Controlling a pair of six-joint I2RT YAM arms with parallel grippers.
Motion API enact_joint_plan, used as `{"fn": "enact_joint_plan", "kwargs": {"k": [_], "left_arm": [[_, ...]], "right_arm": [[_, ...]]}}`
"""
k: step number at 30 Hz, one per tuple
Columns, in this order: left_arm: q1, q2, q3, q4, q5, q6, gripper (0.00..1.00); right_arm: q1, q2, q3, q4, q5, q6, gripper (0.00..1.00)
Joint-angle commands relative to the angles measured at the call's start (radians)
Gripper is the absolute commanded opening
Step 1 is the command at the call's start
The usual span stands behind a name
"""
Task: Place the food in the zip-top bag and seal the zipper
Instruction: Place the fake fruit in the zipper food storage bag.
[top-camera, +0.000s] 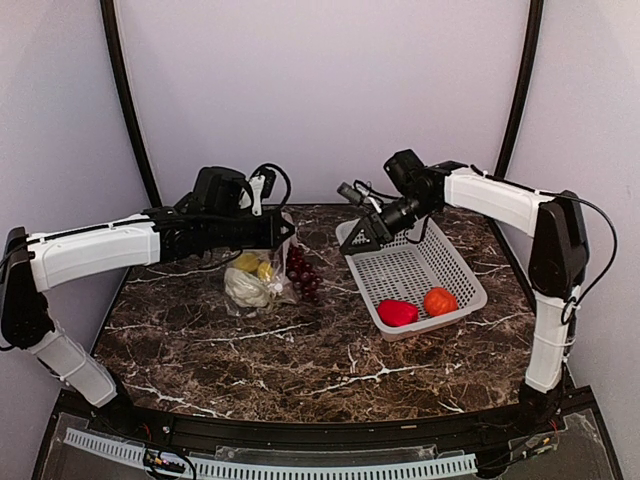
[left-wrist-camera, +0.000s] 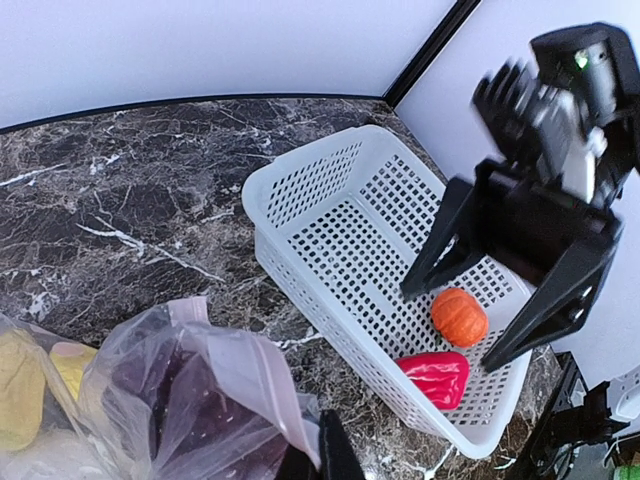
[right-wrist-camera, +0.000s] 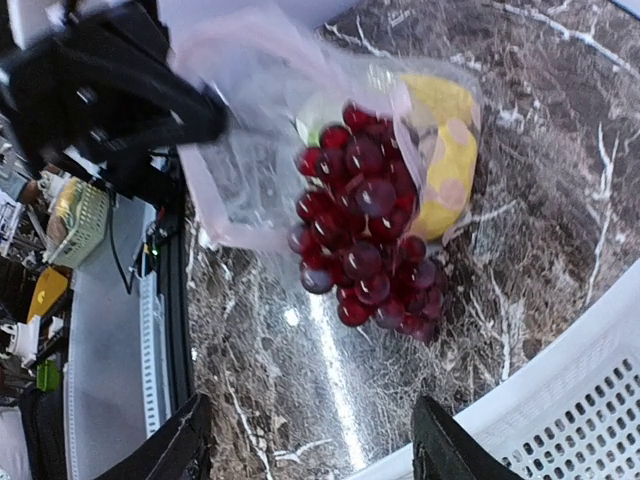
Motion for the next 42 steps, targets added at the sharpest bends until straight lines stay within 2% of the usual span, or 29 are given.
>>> {"fn": "enact_joint_plan", "kwargs": {"k": [1,9,12,17,23,32,36,42], "left_arm": [[0.013,-0.066,-0.021,-0.024,-0.043,0.027,0.01],[0.015,-0.111,-0.065,-0.126,-0.106,0.019,0.01],[0.015,-0.146,-0.112,-0.122,-0.131,0.011,0.01],[0.025,-0.17,-0.141,-0.13,-0.175,0.025,0.01],[0.048,-0.162,-0.14,-0.147,-0.159,0.014,0.01],[0.062,-0.141,-0.142,-0.149,-0.148,0.012,0.01],[0.062,-0.142,-0.149,-0.141,-0.142,0.007,0.01],[0.064,-0.14,-0.153,-0.128,-0.128,-0.016,0.01]], "right_arm": [[0.075,-0.014,-0.112,0.121,0.18,-0.128,0.66],[0.19,0.113,-0.058,0.163,0.427,-0.143,0.69],[0.229,0.184,0.028,0.136,0.51,-0.128,0.71],[0.26,0.256,0.072,0.159,0.549,-0.139,0.72],[0.28,0.326,0.102,0.159,0.595,-0.166,0.71],[0.302,0.391,0.104,0.171,0.56,-0.223,0.71],[0.302,0.405,0.104,0.188,0.489,-0.232,0.7],[0.304,0.364,0.038,0.313,0.432,-0.198,0.68]]}}
